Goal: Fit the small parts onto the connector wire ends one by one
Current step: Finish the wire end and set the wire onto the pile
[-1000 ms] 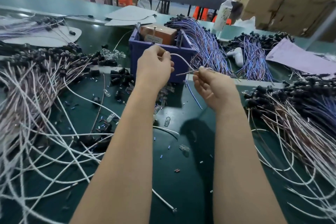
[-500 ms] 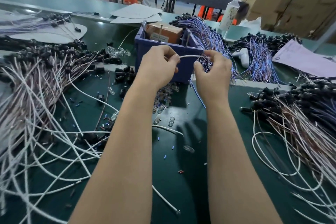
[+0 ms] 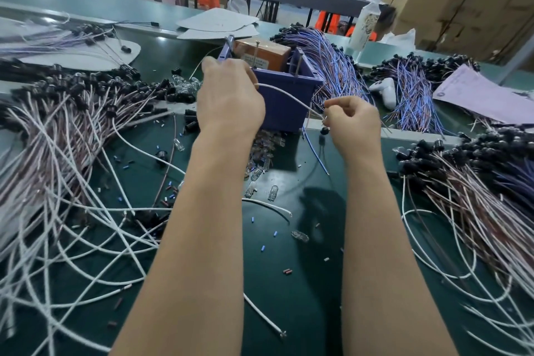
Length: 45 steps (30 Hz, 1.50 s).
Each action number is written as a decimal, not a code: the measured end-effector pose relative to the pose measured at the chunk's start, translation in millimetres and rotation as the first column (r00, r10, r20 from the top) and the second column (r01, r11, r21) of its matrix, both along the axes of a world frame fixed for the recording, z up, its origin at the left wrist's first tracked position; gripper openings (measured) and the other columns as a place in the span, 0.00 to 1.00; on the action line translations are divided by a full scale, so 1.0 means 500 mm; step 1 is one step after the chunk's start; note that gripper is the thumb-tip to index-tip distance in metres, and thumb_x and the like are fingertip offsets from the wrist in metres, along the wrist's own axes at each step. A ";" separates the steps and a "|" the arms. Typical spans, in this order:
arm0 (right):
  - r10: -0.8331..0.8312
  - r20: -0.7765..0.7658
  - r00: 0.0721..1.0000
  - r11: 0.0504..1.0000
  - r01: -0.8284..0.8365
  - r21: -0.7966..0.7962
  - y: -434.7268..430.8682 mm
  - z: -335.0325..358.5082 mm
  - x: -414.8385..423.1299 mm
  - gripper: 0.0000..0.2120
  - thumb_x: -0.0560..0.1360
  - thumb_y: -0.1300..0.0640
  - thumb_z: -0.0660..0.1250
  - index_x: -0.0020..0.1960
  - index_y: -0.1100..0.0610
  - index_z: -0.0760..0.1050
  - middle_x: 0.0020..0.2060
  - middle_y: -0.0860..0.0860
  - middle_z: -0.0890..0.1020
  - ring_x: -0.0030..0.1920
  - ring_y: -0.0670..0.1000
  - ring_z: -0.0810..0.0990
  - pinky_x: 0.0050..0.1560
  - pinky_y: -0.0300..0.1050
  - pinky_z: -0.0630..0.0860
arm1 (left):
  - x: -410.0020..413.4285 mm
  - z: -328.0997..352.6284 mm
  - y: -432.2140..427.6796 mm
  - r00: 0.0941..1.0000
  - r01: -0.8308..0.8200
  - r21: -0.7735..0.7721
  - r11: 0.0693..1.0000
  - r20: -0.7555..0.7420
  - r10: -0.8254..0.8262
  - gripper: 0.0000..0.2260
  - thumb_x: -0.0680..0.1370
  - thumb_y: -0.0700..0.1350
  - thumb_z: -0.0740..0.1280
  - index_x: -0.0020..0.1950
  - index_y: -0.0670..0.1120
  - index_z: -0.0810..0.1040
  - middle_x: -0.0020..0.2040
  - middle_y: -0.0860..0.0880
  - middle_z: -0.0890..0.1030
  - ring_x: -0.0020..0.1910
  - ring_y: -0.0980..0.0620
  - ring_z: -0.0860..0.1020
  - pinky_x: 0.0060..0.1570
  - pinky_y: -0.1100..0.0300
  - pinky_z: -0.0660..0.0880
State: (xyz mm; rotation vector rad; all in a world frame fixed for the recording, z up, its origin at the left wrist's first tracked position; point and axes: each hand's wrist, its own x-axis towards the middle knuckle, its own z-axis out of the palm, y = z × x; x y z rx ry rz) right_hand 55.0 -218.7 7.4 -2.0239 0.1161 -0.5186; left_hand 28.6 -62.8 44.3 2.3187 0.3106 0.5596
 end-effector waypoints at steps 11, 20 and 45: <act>0.055 -0.681 0.730 0.992 -0.116 -0.045 -0.035 -0.038 -0.003 0.22 0.80 0.43 0.58 0.46 0.63 0.74 0.30 0.55 0.75 0.20 0.47 0.72 0.25 0.31 0.69 | 0.000 -0.013 0.003 0.808 0.171 -0.507 0.845 0.563 0.175 0.10 0.79 0.32 0.56 0.58 0.41 0.71 0.52 0.48 0.77 0.45 0.56 0.80 0.49 0.63 0.78; -0.016 -0.022 1.000 0.987 0.019 0.162 -0.001 -0.021 -0.003 0.15 0.83 0.53 0.52 0.52 0.57 0.76 0.49 0.54 0.81 0.49 0.49 0.77 0.55 0.47 0.75 | 0.005 -0.010 0.021 0.913 0.310 -0.823 0.476 0.397 0.093 0.06 0.82 0.41 0.56 0.48 0.46 0.70 0.30 0.52 0.76 0.25 0.57 0.67 0.28 0.64 0.66; 0.483 -0.059 0.874 0.812 -0.421 0.404 0.058 0.008 -0.010 0.15 0.82 0.57 0.56 0.39 0.58 0.73 0.30 0.54 0.76 0.16 0.41 0.60 0.18 0.33 0.56 | 0.018 -0.045 -0.012 0.930 0.363 -0.410 0.837 0.103 -0.352 0.06 0.79 0.47 0.64 0.52 0.49 0.80 0.48 0.50 0.81 0.48 0.55 0.78 0.48 0.64 0.74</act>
